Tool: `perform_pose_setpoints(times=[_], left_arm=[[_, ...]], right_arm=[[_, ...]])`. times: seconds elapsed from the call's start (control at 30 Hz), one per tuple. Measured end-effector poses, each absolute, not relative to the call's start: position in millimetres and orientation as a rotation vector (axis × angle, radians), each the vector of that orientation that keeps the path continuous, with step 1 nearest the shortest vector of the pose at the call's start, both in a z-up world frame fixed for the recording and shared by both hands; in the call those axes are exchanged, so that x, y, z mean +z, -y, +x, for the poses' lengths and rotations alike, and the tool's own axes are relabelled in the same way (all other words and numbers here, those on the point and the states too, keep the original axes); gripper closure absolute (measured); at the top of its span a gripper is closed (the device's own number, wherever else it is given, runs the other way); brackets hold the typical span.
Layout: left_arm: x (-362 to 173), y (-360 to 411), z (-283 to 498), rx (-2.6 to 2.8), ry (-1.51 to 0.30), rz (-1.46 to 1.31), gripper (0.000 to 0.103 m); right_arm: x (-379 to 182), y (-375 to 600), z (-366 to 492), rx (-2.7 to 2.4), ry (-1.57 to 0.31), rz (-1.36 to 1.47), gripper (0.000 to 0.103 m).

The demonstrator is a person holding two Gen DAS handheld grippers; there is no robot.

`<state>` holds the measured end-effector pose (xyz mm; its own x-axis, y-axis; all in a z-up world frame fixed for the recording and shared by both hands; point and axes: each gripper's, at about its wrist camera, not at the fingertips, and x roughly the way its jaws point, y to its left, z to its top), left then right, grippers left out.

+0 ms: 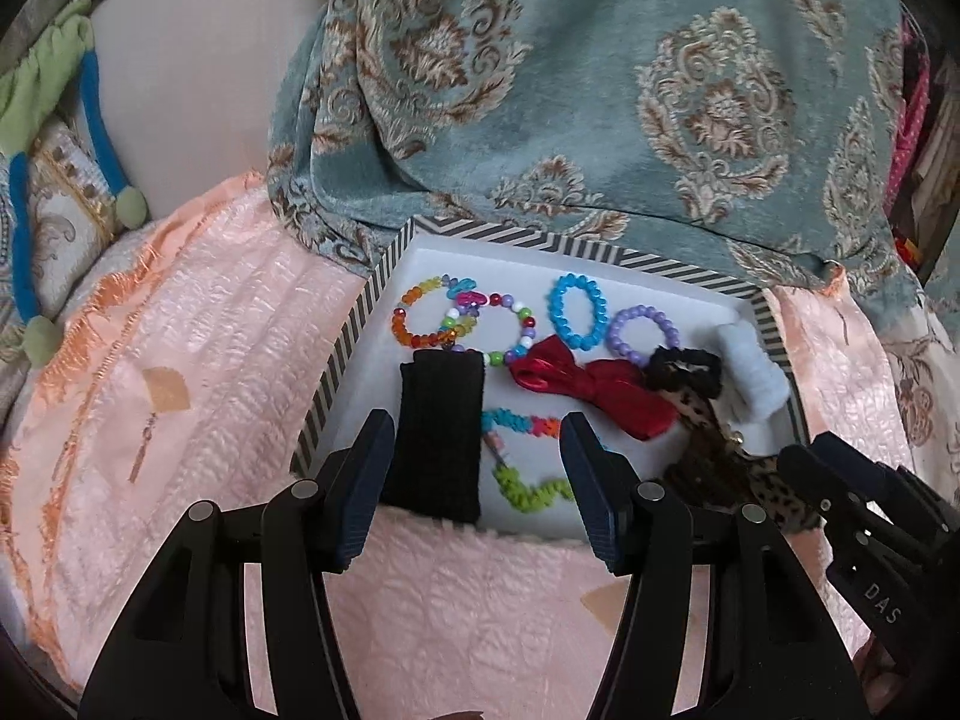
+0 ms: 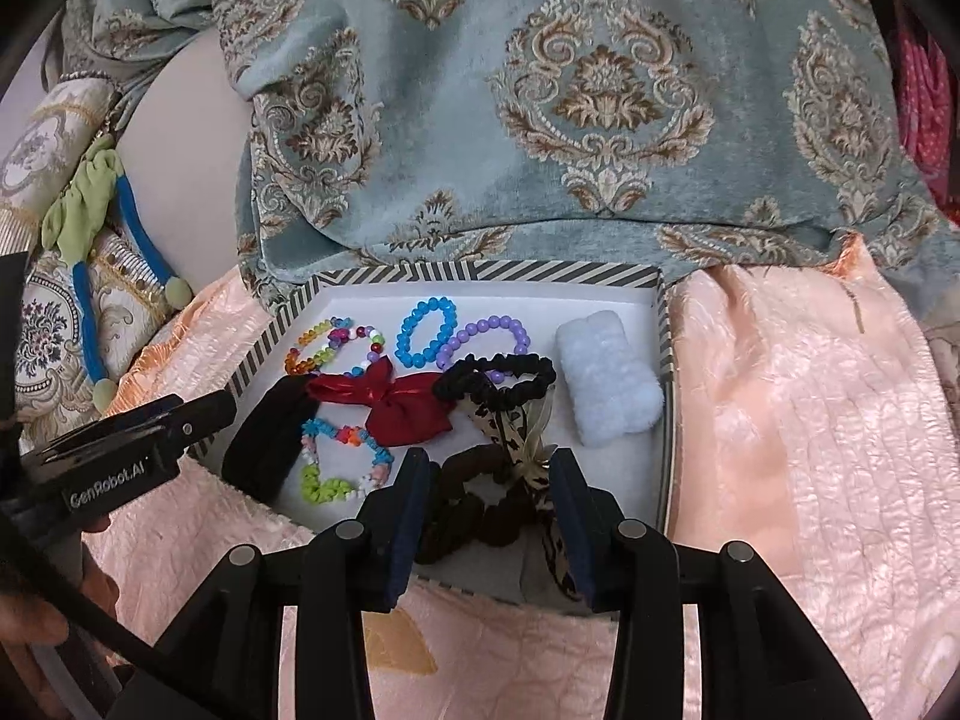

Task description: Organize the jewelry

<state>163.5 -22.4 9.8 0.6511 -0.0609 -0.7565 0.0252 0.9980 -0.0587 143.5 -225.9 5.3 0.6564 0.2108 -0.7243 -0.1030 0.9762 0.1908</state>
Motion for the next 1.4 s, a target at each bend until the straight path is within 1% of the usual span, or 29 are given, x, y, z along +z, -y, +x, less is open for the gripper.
perform_pose_setpoints(times=[0.4,0.47,0.53,0.57,0.9,1.4], left_arm=[[34.5,33.0,120.9,-0.025,-0.786,-0.033,0.046],[37.6,33.6,115.4,-0.022,-0.779,-0.034,0.046],[40.7,34.5,110.5,-0.020,-0.772,-0.034,0.046],[42.1,34.9,107.9,-0.018,-0.767,-0.033,0.046],[49.4,37.7,93.9,-0.009,-0.744,-0.024,0.046],[53.7,38.8,81.3,-0.004,-0.731,-0.022,0.046]], right_arm=[[28.2,218.1,117.2,0.160,-0.794,0.136,0.061],[31.8,217.7,113.5,0.157,-0.787,0.136,0.057],[35.9,216.1,109.0,0.157,-0.777,0.132,0.046],[37.4,215.5,107.1,0.155,-0.772,0.127,0.045],[52.2,209.4,93.2,0.161,-0.737,0.109,0.045],[51.7,205.8,83.5,0.170,-0.746,0.108,0.043]])
